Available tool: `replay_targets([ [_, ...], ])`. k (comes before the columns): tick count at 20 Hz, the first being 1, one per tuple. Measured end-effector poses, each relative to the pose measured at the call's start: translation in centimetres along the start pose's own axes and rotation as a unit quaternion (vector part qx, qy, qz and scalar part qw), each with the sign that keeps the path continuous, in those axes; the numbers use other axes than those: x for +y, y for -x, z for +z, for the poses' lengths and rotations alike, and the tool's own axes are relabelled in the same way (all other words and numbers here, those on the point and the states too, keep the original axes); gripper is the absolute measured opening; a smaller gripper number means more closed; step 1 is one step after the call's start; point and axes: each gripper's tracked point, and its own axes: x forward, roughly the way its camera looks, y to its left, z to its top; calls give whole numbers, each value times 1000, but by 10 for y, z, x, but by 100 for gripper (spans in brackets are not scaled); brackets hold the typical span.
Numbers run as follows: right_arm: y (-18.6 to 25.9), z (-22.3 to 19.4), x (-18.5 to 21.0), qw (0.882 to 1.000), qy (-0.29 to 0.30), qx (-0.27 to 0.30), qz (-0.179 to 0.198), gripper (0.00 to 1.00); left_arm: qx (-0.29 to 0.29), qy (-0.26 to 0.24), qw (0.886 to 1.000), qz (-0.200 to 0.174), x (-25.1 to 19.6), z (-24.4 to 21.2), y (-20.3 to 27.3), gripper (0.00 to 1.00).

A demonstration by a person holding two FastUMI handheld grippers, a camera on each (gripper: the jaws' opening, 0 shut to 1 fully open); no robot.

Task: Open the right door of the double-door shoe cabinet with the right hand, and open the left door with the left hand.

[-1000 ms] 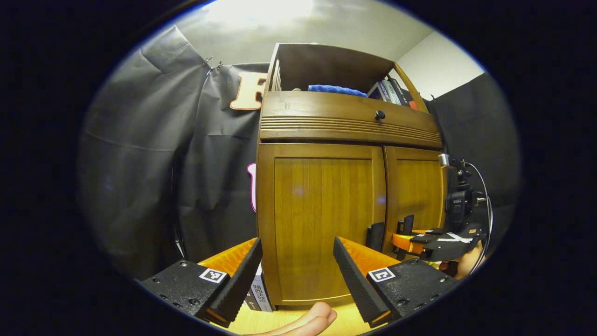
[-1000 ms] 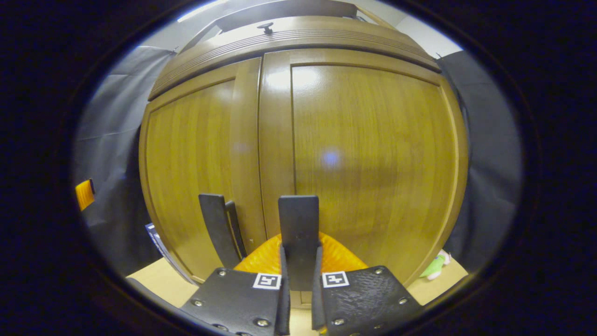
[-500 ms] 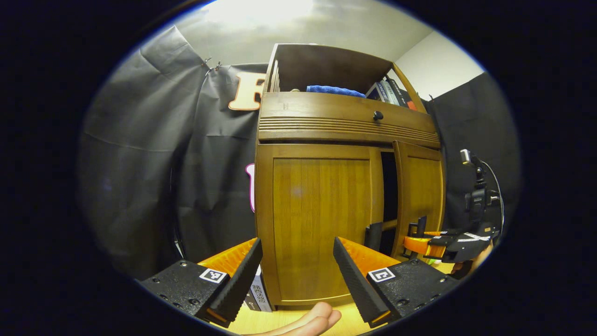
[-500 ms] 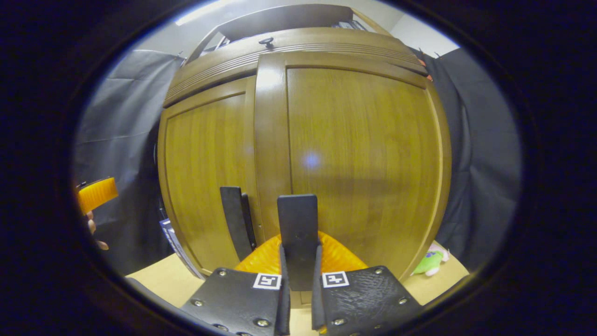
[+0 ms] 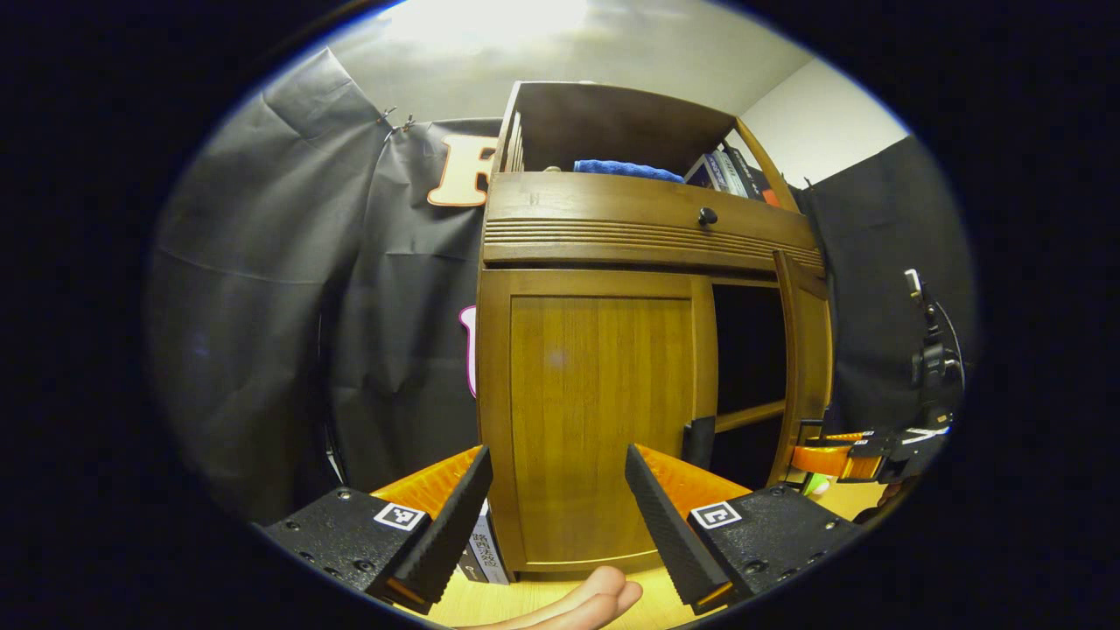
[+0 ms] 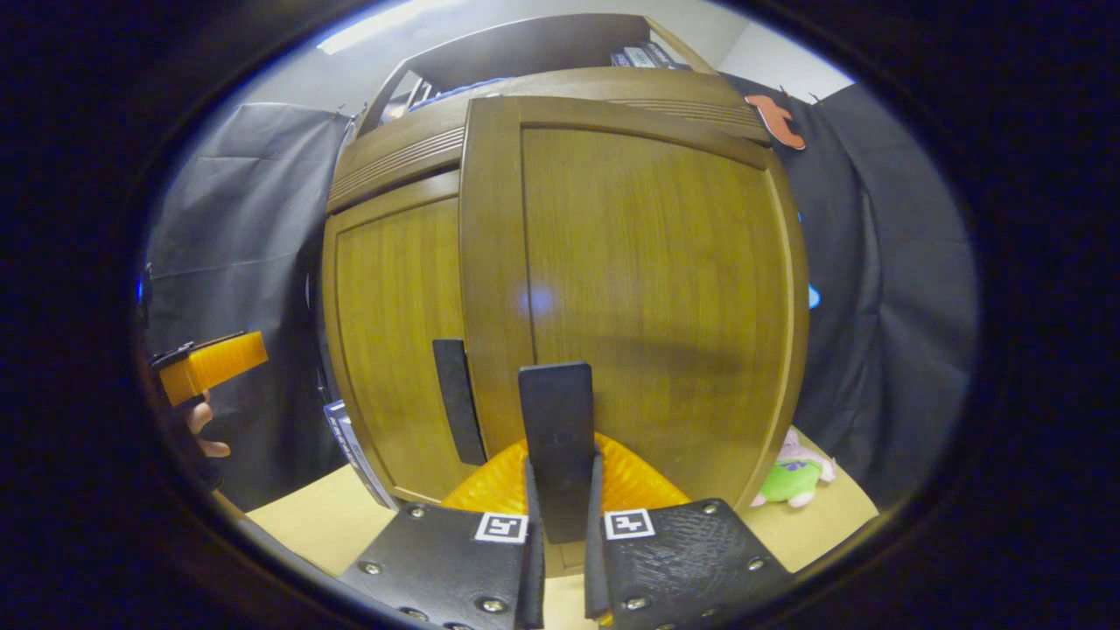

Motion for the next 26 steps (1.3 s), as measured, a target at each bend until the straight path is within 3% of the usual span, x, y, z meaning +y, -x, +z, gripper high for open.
replay_targets([
  [12,47,-1,-27,1000,-11,-5,6,17,0,0,1000,0,-1,-1,0,92],
  [26,98,1,-73,999,-15,-14,-35,17,-2,-12,1000,-8,-12,-2,2,93],
])
